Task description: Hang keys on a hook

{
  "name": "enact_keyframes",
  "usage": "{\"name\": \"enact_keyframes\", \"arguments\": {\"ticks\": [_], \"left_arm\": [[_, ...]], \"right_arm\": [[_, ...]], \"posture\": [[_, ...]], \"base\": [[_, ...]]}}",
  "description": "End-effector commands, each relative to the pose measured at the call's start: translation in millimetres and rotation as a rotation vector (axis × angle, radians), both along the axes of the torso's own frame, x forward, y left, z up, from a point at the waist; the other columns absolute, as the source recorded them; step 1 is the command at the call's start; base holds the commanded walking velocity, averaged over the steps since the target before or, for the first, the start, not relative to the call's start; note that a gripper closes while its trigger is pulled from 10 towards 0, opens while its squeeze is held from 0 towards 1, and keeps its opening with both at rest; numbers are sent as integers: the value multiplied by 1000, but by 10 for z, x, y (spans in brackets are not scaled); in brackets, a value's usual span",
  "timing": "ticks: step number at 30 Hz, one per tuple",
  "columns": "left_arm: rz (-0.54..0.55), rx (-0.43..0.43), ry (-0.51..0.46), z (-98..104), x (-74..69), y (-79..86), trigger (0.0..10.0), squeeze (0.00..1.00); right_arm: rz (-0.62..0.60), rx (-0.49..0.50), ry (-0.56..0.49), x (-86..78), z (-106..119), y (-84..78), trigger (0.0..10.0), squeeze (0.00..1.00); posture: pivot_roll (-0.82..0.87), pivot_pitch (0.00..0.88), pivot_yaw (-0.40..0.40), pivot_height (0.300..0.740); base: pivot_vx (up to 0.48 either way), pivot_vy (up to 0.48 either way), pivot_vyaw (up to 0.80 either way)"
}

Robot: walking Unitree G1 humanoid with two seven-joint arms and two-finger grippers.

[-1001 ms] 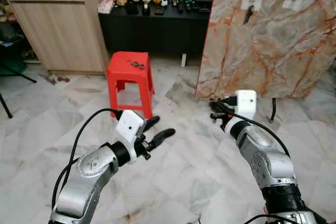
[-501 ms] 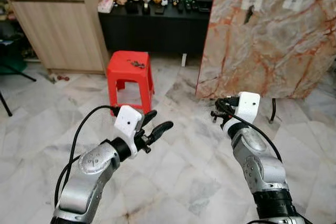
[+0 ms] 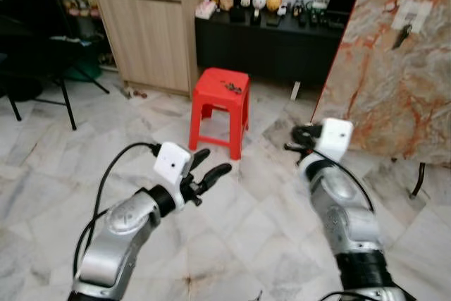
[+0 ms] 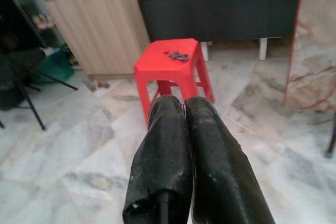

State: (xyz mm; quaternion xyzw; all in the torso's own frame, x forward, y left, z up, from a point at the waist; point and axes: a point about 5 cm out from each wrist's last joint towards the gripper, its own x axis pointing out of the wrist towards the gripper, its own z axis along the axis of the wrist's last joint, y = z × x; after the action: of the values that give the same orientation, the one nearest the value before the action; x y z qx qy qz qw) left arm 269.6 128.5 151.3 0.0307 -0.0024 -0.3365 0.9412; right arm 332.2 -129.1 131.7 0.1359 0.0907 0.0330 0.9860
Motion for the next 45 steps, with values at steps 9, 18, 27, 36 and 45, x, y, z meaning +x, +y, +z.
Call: {"name": "enact_keyframes", "arguments": {"ticks": [9,18,27,36,45], "left_arm": [[-22,-2,-21,31,7,-84,10000,0],[-42,-6,-23,42,-11,-115,10000,0],[-39,12,-41,46,-3,-141,10000,0],[-42,10,-33,34,-7,-156,10000,0],[-44,24,-31,23,-7,-129,10000,0]], "right_arm": [[-35,17,9,42,41,-89,10000,0],[-8,-20,14,19,51,22,10000,0],[18,12,22,-24,42,139,10000,0],[18,14,14,-8,92,143,10000,0],[26,35,12,-10,134,171,10000,0]], "posture": [[2,4,-58,740],[-1,8,-59,740],[0,9,-59,740],[2,9,-57,740],[2,10,-54,740]], "base": [[0,0,-622],[0,0,-800],[0,-232,-800],[0,-165,-800],[0,0,-800]]}}
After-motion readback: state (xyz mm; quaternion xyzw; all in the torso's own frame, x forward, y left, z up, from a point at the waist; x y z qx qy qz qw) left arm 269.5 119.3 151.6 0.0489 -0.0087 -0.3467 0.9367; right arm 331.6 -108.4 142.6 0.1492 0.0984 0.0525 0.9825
